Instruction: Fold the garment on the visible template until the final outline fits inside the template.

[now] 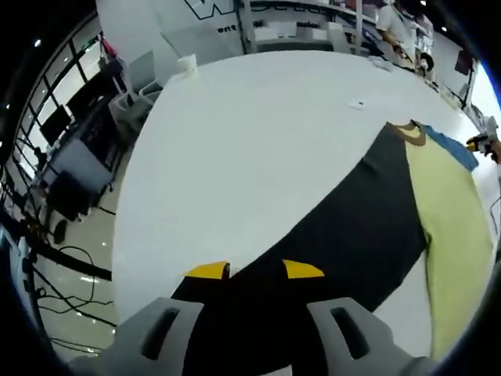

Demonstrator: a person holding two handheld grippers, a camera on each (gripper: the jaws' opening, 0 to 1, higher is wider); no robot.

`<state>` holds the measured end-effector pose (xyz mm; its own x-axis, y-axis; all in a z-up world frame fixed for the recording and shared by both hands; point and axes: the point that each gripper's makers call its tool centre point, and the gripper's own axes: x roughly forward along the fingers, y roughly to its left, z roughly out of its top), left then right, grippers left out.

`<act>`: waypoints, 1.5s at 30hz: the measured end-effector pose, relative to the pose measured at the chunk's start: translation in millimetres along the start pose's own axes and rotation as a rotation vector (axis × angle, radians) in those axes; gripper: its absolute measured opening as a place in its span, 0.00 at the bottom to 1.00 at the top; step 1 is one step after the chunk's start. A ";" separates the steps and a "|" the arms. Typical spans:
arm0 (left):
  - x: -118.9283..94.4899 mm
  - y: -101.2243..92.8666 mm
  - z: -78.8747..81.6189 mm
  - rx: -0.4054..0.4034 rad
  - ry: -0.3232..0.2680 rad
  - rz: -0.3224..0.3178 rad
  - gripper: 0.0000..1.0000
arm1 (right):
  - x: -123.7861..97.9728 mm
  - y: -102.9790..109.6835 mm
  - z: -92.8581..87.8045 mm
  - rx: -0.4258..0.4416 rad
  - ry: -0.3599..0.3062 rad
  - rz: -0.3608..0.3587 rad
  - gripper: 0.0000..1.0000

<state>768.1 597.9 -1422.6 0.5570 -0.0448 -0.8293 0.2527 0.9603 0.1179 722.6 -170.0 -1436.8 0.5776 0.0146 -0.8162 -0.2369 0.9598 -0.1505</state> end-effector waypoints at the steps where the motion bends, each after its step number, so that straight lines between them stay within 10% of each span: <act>1: -0.2 3.0 -2.6 -0.005 0.005 0.006 0.29 | -0.2 -2.6 -2.8 0.016 0.005 -0.007 0.16; 12: 1.8 15.0 -20.0 -0.067 0.038 0.017 0.31 | -1.6 -27.0 -16.0 0.156 -0.008 -0.068 0.22; 19: 3.6 10.5 -17.2 -0.084 0.037 0.003 0.16 | -3.9 -34.4 -23.9 0.250 -0.011 -0.076 0.14; 23: 4.2 11.3 -20.9 -0.063 0.058 0.015 0.04 | -3.4 -34.2 -24.6 0.239 -0.012 -0.084 0.00; 45: 5.8 15.9 -19.8 -0.042 0.053 0.023 0.03 | -5.6 -46.7 -29.0 0.130 0.016 -0.118 0.00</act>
<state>759.7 618.4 -1436.3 0.5190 -0.0089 -0.8547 0.2060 0.9718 0.1150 707.7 -223.0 -1441.4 0.5825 -0.1042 -0.8061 -0.0643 0.9827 -0.1735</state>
